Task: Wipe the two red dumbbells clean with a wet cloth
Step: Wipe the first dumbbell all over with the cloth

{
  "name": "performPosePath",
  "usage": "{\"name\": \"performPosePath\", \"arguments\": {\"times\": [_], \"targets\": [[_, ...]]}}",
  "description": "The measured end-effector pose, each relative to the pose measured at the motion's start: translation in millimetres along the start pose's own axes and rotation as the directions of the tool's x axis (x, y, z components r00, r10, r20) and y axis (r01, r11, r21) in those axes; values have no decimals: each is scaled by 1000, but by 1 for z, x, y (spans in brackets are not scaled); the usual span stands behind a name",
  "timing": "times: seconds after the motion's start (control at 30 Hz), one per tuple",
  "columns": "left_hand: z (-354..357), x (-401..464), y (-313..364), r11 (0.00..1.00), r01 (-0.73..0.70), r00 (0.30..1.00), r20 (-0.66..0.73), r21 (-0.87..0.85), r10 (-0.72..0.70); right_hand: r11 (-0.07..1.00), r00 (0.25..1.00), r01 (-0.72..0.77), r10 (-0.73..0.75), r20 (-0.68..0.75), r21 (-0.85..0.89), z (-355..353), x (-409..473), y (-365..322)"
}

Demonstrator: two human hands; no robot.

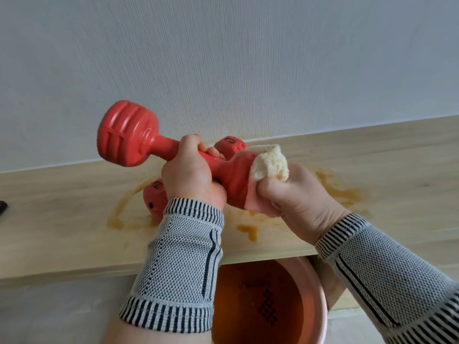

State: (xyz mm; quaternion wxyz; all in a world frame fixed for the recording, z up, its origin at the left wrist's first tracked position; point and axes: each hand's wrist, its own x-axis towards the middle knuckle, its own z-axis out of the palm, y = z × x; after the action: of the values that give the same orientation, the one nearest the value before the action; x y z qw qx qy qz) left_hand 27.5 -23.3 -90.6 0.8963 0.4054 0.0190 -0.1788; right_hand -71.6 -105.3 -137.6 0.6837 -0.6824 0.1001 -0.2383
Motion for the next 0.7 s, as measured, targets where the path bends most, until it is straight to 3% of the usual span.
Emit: {"name": "performPosePath", "arguments": {"times": [0.07,0.2,0.33,0.4,0.57,0.63,0.7], "targets": [[0,0,-1,1000,2,1000,24,-10,-2,999,998,-2,4,-66,32,-3,3,2],[2,-1,-2,1000,-17,997,73,-4,17,957,983,-94,133,-127,274,-6,7,2],[1,-1,0,999,-46,997,67,-5,46,982,997,-23,9,72,187,-2,5,-2],[0,0,2,999,-34,997,69,-35,37,988,992,-39,20,125,152,1,4,0],[1,-7,6,994,3,976,215,-107,20,893,961,-241,166,220,380,-6,2,-3],[3,-10,8,996,-17,961,275,-86,41,919,971,-192,127,203,344,-8,2,-6],[5,-9,9,997,-73,961,268,-12,74,947,981,-44,-19,192,317,-8,2,-8]]}}
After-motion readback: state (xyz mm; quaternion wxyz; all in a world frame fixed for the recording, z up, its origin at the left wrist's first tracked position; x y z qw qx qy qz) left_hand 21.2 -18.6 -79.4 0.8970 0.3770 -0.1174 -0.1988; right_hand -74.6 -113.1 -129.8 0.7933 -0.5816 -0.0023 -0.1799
